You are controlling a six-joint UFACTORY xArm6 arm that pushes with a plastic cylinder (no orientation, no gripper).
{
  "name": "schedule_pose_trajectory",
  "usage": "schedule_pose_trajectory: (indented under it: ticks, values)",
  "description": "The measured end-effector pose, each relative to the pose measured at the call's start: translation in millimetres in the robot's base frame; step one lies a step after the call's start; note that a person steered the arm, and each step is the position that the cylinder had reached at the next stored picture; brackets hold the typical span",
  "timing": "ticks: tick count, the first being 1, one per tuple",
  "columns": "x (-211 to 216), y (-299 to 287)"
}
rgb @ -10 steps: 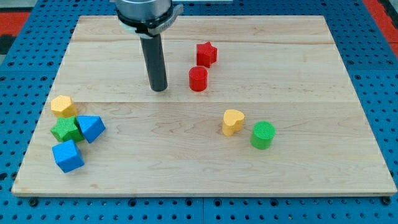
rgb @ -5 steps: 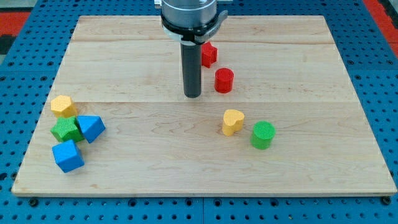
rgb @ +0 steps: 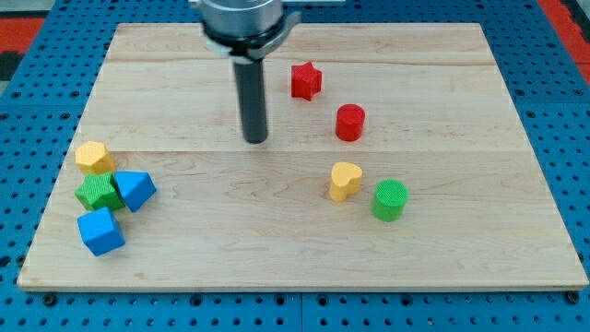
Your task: Slightly push the red circle bottom diagnol to the red star
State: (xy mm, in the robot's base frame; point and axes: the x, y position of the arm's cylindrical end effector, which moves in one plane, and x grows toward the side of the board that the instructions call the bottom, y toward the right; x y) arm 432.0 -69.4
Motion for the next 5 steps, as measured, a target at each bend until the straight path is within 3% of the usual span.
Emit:
schedule_pose_trajectory:
  ticks: [1,2,4,5]
  values:
    - [55,-66]
    - [96,-42]
    - [95,93]
    - [76,99]
